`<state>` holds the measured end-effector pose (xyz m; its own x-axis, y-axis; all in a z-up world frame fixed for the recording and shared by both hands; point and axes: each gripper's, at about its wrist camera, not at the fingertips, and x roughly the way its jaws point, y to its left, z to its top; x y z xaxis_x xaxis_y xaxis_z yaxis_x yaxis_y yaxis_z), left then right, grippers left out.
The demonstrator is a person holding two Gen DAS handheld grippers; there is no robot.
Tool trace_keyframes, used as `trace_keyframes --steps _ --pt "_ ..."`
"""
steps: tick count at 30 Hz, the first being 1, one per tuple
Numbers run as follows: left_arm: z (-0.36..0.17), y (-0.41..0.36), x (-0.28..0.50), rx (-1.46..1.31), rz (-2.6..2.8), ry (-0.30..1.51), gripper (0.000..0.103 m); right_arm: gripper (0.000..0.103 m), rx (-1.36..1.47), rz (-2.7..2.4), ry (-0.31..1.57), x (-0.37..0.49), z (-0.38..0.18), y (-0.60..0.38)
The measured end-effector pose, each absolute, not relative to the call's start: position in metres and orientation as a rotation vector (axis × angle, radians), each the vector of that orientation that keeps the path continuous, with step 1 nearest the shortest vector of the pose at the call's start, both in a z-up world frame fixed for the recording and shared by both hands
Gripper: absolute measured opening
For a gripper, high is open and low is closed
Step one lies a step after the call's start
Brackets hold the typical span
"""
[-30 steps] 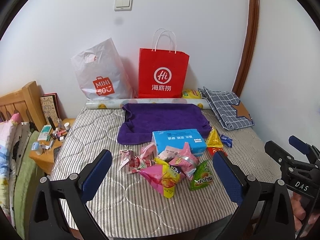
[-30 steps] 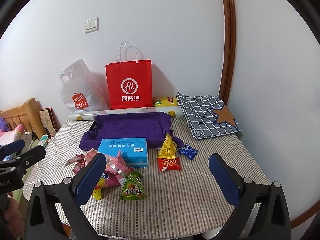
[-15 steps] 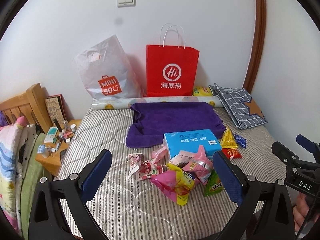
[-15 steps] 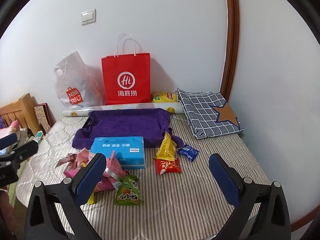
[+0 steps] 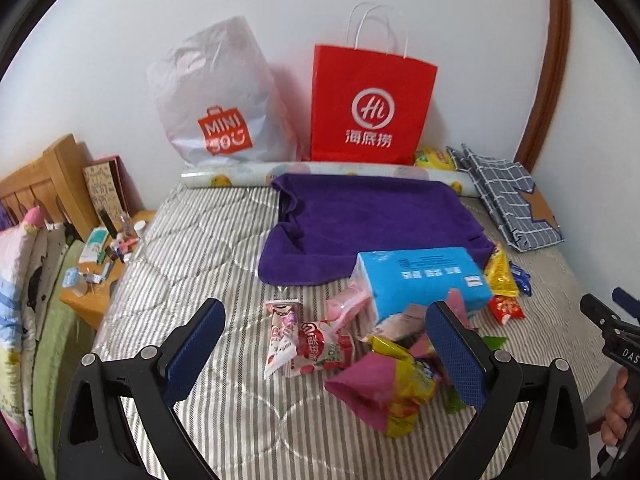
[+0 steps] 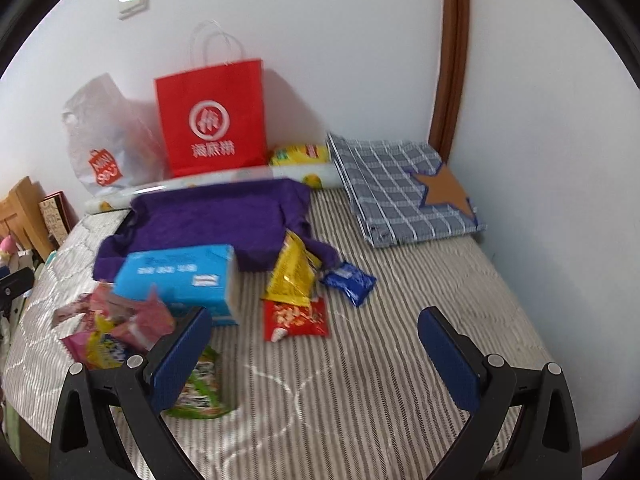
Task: Organize snacks
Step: 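Grasp the blue biscuit packet with the right gripper while the left grasps the pink candy stick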
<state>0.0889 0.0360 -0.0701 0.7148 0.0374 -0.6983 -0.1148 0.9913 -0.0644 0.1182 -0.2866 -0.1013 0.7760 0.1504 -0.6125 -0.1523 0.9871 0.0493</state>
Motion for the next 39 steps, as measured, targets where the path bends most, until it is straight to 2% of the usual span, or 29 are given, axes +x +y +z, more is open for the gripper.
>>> trace_keyframes --steps 6,9,13,14,16,33,34,35,39 --pt "-0.095 0.049 0.115 -0.086 0.097 0.848 0.099 0.103 0.025 0.151 0.767 0.156 -0.130 -0.305" --pt "-0.105 0.059 0.126 -0.098 0.091 0.881 0.099 0.099 0.036 0.151 0.789 0.174 -0.144 -0.310" --pt "-0.109 0.072 0.135 -0.137 0.097 0.887 0.098 0.086 0.017 0.160 0.808 0.200 -0.160 -0.312" --pt "-0.109 0.077 0.137 -0.156 0.088 0.884 0.098 0.079 0.011 0.165 0.814 0.206 -0.164 -0.312" --pt "-0.110 0.084 0.141 -0.179 0.085 0.888 0.098 0.072 -0.006 0.176 0.834 0.221 -0.173 -0.312" --pt "-0.129 0.117 0.167 -0.236 0.125 0.964 0.098 0.073 -0.110 0.265 0.890 0.288 -0.220 -0.315" --pt "-0.130 0.117 0.167 -0.238 0.124 0.967 0.098 0.065 -0.103 0.266 0.889 0.289 -0.221 -0.315" --pt "-0.132 0.118 0.167 -0.238 0.121 0.969 0.098 0.044 -0.093 0.270 0.883 0.289 -0.220 -0.315" --pt "-0.135 0.120 0.164 -0.240 0.114 0.971 0.098 0.042 -0.087 0.259 0.861 0.284 -0.216 -0.314"
